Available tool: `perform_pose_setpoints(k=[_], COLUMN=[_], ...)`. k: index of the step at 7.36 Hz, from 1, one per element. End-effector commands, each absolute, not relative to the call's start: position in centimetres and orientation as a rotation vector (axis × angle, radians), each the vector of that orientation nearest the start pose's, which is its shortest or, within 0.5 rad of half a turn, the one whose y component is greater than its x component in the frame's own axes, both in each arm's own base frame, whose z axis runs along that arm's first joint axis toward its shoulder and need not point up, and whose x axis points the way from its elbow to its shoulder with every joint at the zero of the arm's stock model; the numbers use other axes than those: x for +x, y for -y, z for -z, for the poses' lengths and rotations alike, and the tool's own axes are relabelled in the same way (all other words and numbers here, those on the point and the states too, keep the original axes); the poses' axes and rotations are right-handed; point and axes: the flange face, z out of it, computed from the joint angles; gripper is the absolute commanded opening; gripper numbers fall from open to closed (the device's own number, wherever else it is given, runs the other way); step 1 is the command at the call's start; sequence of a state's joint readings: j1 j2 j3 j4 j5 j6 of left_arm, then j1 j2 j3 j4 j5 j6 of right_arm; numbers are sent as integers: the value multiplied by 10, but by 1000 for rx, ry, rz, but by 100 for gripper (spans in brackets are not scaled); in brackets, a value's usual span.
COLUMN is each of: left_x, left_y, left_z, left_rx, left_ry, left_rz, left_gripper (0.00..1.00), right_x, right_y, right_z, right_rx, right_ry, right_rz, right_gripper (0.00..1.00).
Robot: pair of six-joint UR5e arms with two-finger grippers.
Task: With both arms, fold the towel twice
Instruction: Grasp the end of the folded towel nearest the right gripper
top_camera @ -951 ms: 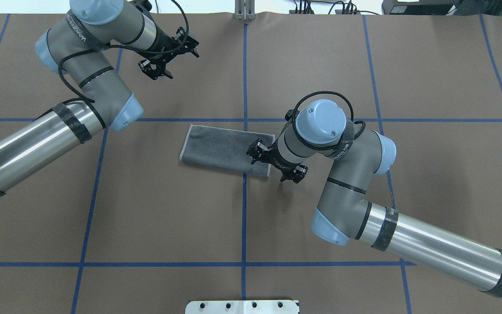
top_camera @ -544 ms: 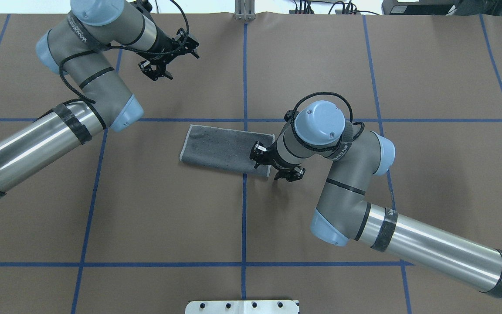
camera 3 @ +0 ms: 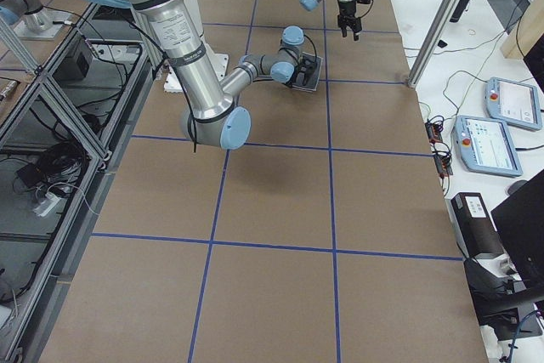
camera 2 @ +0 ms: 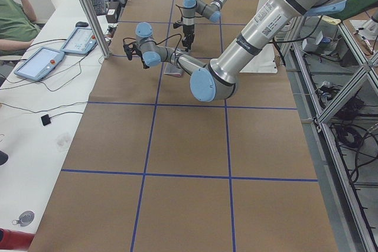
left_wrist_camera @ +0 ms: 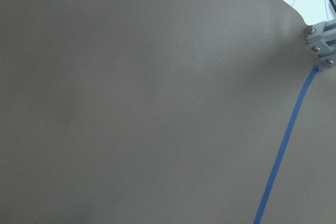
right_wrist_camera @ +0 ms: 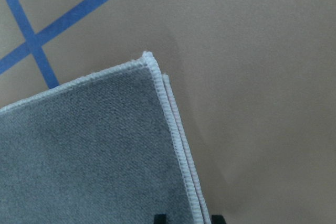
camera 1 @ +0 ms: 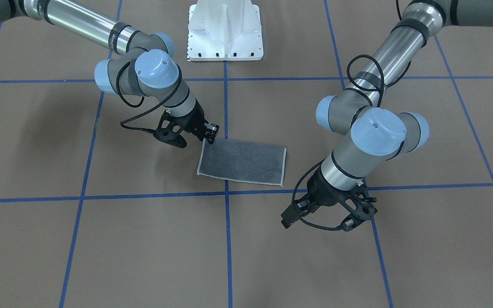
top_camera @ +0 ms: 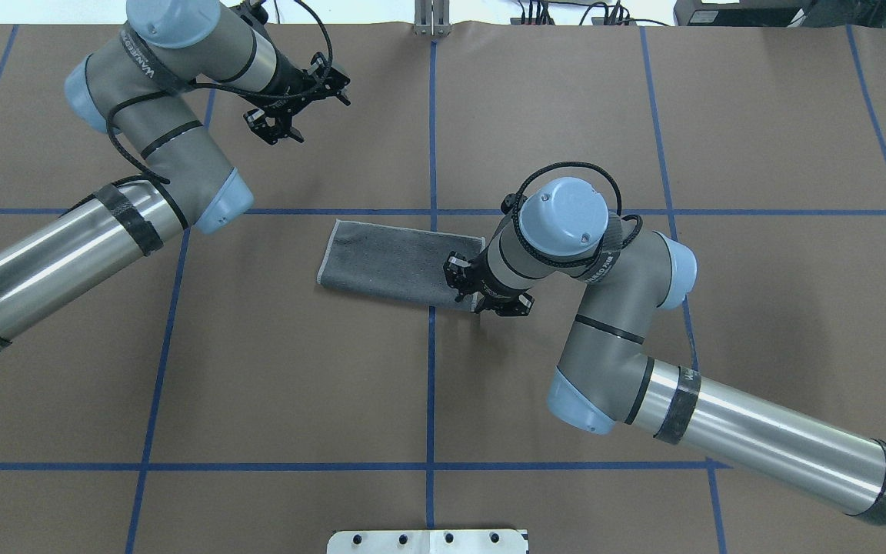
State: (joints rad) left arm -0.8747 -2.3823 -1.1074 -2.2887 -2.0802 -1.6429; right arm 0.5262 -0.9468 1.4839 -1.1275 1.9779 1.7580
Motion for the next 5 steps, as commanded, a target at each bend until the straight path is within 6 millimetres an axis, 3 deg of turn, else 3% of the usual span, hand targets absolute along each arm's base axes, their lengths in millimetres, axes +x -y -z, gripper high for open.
perform_pose_setpoints(k=[1,3,5], left_x=[449,449,449], left_y=[669,669,669], left_z=[-277,-276,-279], left_rx=[-17,-17,-19], left_ry=[-1151,-1153,-1149], left_rz=[571,572,572], left_gripper=[100,100,100], right_x=[-573,-575,-574], right_y=[441,441,442], right_z=[-276,-278,-277], right_rx=[-207,-209,-208], right_ry=[1022,1017,1021], right_rz=[-450,-450,-451], right_gripper=[33,32,0])
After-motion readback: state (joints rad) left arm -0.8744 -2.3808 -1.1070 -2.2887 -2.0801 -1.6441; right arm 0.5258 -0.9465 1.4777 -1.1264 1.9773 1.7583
